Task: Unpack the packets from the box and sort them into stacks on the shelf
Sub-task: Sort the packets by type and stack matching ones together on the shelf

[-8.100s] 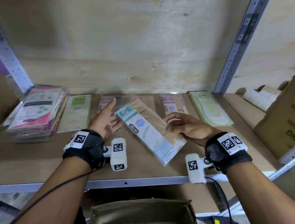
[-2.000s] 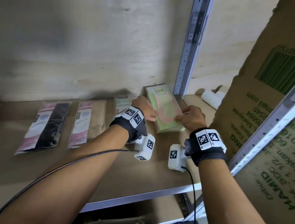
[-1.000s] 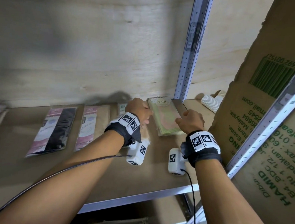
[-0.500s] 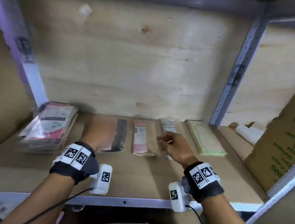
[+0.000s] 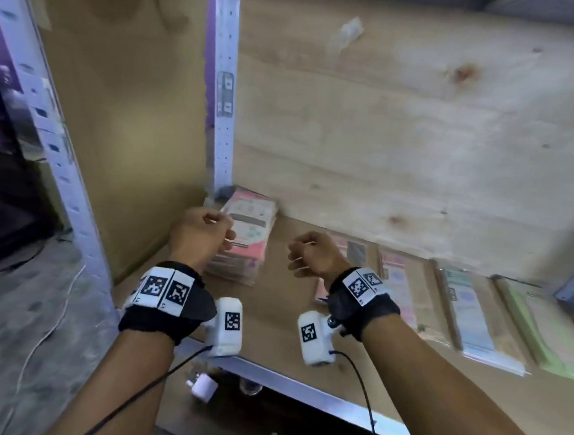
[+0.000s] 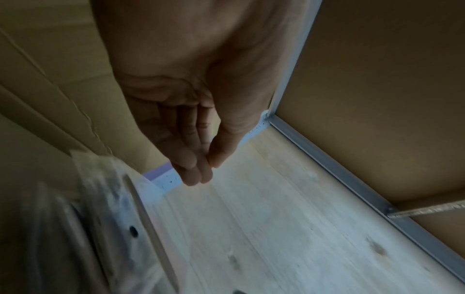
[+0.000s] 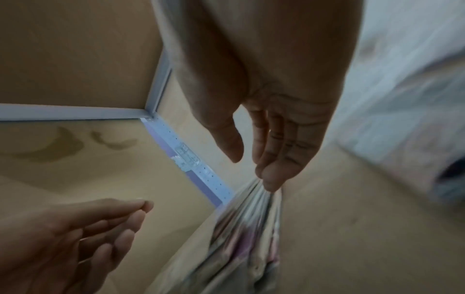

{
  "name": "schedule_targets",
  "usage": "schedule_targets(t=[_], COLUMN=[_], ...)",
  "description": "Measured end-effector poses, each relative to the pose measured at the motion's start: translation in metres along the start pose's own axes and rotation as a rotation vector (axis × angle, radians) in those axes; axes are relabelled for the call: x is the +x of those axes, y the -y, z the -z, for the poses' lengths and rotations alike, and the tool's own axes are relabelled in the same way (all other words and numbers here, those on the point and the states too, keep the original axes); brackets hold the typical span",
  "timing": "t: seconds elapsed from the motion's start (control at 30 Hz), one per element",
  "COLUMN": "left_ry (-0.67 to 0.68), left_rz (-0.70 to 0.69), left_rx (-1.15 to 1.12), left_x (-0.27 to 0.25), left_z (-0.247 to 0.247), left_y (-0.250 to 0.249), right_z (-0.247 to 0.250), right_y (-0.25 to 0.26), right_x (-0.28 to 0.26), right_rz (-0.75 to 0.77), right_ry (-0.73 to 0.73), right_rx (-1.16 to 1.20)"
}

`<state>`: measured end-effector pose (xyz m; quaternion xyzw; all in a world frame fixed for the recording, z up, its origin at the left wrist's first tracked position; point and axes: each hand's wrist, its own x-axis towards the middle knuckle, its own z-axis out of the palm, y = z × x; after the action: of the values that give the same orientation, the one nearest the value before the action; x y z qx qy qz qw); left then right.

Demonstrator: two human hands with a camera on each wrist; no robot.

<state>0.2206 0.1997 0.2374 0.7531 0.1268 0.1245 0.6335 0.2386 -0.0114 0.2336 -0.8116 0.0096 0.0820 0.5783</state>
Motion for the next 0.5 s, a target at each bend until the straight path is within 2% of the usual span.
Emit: schedule_targets(t=[0.2,0.33,0.5], left_ry=[-0.066,-0.058,-0.037], left_rz=[0.01,0.008,0.019], left_rx=[0.026,0.042,0.1], left_x=[0.013,0.019,0.02], left_z=[0.016,0.015,0.005], left_y=[0.008,0.011,0.009], right_z=[-0.05,-0.045,-0.024], right_y=[0.013,0.007,-0.004], right_x=[0.031,0.032,0.02], right_rz=[-0.062,-0.041,-0.065], right_ry=[0.043,0.033,0.059], right_rx=[-0.026,-0.076,0.102])
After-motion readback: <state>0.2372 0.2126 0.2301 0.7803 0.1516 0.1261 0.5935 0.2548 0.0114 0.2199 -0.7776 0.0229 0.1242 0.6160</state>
